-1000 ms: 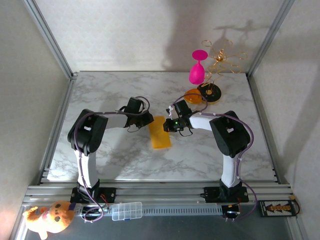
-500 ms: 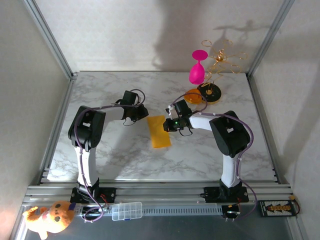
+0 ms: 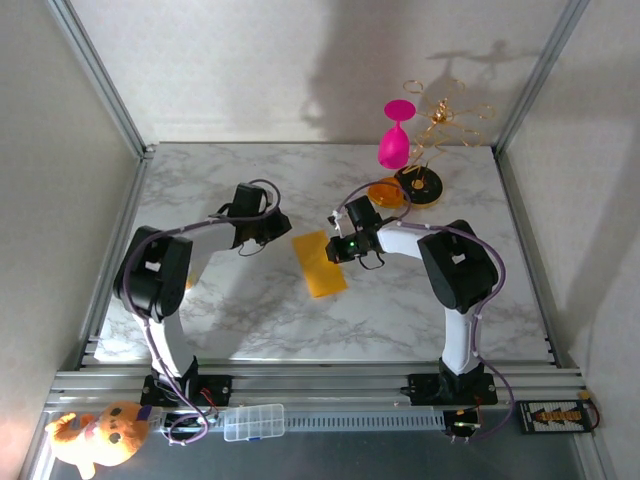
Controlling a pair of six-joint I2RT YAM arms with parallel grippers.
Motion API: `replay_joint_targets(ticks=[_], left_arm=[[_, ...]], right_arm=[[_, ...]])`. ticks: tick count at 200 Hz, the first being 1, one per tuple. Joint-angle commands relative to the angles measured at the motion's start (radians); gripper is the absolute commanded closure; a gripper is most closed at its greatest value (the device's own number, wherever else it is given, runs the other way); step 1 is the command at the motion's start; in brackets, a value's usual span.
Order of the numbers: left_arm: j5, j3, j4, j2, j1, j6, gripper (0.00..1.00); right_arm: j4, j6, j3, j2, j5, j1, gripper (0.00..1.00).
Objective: Fold a paper plane with a square sheet of paper (pick it up from the middle)
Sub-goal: First fold the square sheet of paper in half at the center of the table, then first fold in half a square sheet of paper at the center of the table.
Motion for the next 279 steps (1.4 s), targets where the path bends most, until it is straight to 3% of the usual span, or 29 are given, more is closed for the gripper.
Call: replay_joint_targets(ticks=[1, 71, 126, 180, 225, 279], left_arm=[[0.062, -0.06, 0.086, -0.004, -0.032, -0.069, 0.9], [0.044, -0.041, 0.07, 0.112, -0.057, -0.073, 0.91], [-0.014, -0.029, 0.008, 0.14, -0.059, -0.083, 0.94], [-0.011, -0.047, -0.009, 0.136, -0.071, -0.078, 0.94], [-0.008, -0.051, -0.004, 0.131, -0.08, -0.093, 0.94], [-0.004, -0.063, 0.016, 0.121, -0.082, -0.113, 0.95]], right_arm=[[-0.152, -0.099, 0.012, 0.084, 0.129, -0.024, 0.97], [-0.189, -0.163, 0.068, 0.107, 0.079, -0.021, 0.96], [-0.215, -0.123, 0.138, 0.072, 0.059, -0.022, 0.95], [-0.104, 0.199, 0.142, -0.035, -0.044, 0.003, 0.9], [0.01, 0.482, 0.089, -0.035, -0.046, 0.1, 0.99], [0.023, 0.551, 0.091, 0.021, -0.038, 0.144, 1.0]])
